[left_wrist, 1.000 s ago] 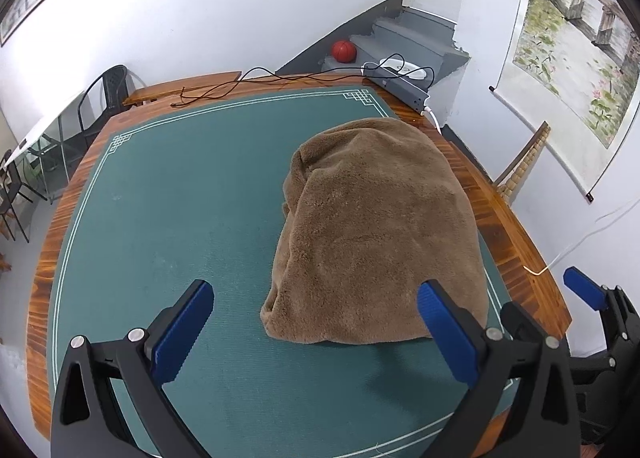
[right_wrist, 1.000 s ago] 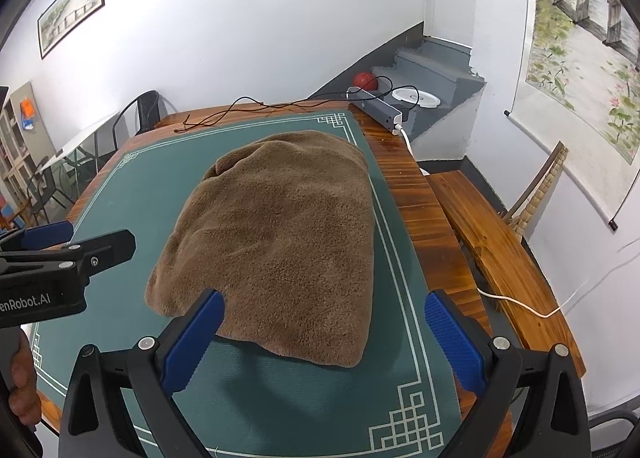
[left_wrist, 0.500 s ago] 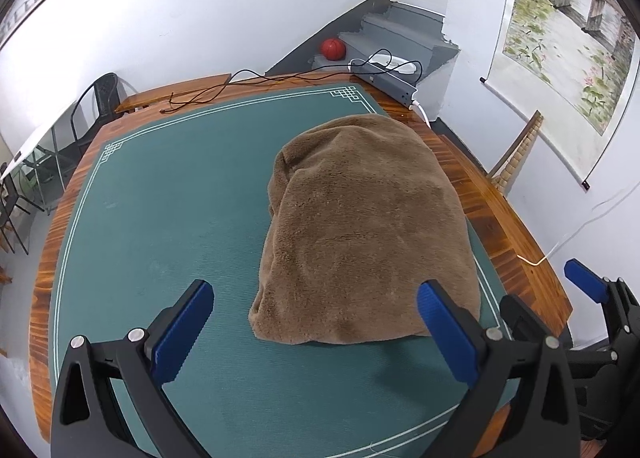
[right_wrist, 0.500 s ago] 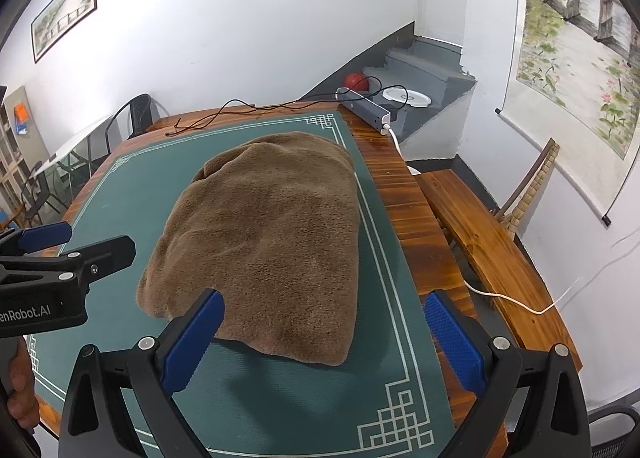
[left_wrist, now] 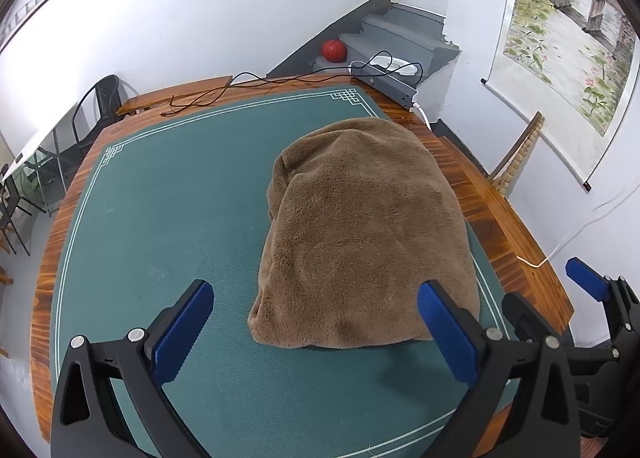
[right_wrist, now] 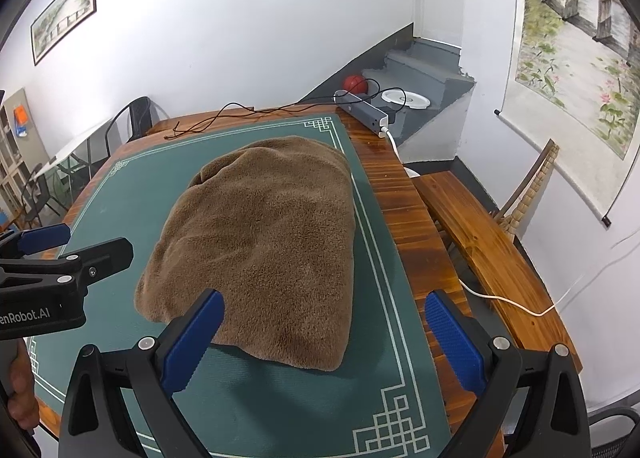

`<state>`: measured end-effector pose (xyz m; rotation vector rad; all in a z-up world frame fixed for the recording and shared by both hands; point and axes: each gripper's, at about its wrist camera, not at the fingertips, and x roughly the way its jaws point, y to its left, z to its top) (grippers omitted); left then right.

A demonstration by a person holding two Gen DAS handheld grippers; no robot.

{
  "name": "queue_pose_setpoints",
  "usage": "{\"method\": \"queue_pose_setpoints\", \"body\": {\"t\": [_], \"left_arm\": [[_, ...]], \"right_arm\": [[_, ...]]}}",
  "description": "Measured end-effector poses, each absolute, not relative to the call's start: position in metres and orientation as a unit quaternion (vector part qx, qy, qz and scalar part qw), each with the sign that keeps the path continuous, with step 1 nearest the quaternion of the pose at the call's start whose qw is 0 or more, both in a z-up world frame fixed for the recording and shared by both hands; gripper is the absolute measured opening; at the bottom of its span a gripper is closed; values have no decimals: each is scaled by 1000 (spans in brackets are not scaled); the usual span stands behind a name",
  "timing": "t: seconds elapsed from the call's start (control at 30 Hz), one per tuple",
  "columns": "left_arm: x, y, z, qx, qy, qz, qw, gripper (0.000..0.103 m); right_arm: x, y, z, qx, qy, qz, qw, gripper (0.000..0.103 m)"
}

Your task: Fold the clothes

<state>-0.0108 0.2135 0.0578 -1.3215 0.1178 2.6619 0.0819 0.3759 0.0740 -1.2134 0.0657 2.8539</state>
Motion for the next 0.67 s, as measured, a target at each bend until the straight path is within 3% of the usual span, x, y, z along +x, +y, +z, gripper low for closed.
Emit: {"method": "queue_pose_setpoints", "body": {"t": [0.67], "left_arm": [[-8, 211, 59, -416, 47, 905, 76, 102]], "right_arm": [[80, 374, 69, -395, 22, 918, 20, 102]]}}
